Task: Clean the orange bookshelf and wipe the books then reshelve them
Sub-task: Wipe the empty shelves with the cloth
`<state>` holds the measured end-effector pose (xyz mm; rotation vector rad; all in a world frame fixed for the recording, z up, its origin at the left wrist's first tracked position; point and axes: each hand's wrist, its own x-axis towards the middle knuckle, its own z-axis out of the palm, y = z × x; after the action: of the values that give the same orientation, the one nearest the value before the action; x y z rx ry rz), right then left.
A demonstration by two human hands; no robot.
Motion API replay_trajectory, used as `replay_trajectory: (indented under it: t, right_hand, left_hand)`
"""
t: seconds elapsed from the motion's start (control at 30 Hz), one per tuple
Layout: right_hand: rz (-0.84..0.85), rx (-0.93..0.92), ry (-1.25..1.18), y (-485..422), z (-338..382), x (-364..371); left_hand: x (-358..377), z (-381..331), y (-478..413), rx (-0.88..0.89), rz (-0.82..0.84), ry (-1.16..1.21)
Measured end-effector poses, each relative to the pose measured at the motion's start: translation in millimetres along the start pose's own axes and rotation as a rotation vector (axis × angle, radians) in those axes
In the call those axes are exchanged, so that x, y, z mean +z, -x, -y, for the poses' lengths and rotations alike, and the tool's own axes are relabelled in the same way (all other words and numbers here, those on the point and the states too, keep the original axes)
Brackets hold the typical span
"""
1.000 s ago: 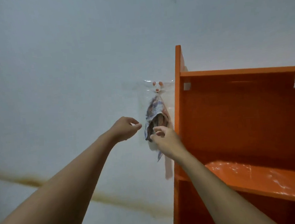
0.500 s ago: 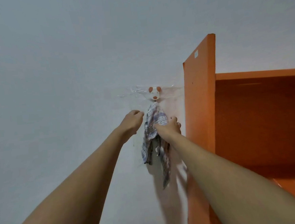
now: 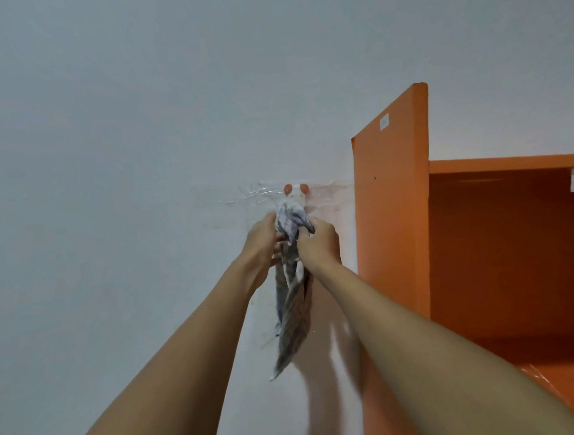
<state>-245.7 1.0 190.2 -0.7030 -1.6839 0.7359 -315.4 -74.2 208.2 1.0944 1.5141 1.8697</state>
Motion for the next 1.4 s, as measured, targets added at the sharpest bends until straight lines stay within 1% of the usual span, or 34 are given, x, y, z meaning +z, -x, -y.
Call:
replay_trajectory:
  t: [0.07, 0.17, 0.27, 0.33, 0.47, 0.53, 0.6, 0.67, 0.73, 0.77, 0.83, 0.93, 1.07, 1.2, 1.3, 1.4]
  right_hand:
    - [-0.045, -0.106, -0.056, 6, 3, 0]
    - [0.004, -0.207, -0.145, 21, 2, -6]
    - [0.109, -0.243, -0.177, 40, -3, -16]
    - [0.155, -0.252, -0.193, 52, -8, -23]
    - [0.175, -0.277, -0.208, 80, -13, -40]
    - [0.125, -0.252, -0.246, 99, -15, -51]
    - [0.103, -0.177, -0.264, 121, -17, -61]
    - [0.216, -0.031, -0.260, 143, -21, -69]
    - [0.375, 0.076, -0.339, 161, -30, -79]
    - [0.423, 0.107, -0.386, 168, -34, -89]
    - [0.450, 0.084, -0.405, 174, -46, -115]
    - [0.551, 0.047, -0.436, 186, -72, -175]
    - [0.692, 0.116, -0.484, 190, -94, -259]
    - [0.668, 0.148, -0.455, 181, -116, -336]
    - [0.620, 0.194, -0.470, 178, -124, -369]
    - [0.490, 0.227, -0.552, 169, -128, -392]
  left_hand:
    - [-7, -5, -2, 0.003, 0.006, 0.052]
    - [-17, -7, 0, -0.005, 0.061, -0.006]
    - [-19, -1, 13, -0.014, 0.121, -0.099]
    - [-17, 6, 24, -0.014, 0.169, -0.099]
    - [-12, 14, 48, 0.003, 0.117, -0.014]
    - [-7, 17, 63, -0.003, 0.087, 0.041]
    - [0, 23, 78, -0.022, 0.081, 0.125]
    - [9, 29, 94, -0.032, 0.079, 0.188]
    - [21, 36, 113, -0.023, 0.041, 0.179]
    - [27, 41, 121, -0.012, 0.013, 0.155]
    - [40, 48, 139, 0.018, -0.032, 0.118]
    - [65, 60, 167, 0.059, -0.133, 0.059]
    - [109, 70, 202, 0.056, -0.223, 0.062]
    - [159, 77, 234, 0.046, -0.252, 0.106]
    - [184, 76, 249, 0.000, -0.253, 0.054]
    - [211, 74, 258, -0.034, -0.181, 0.112]
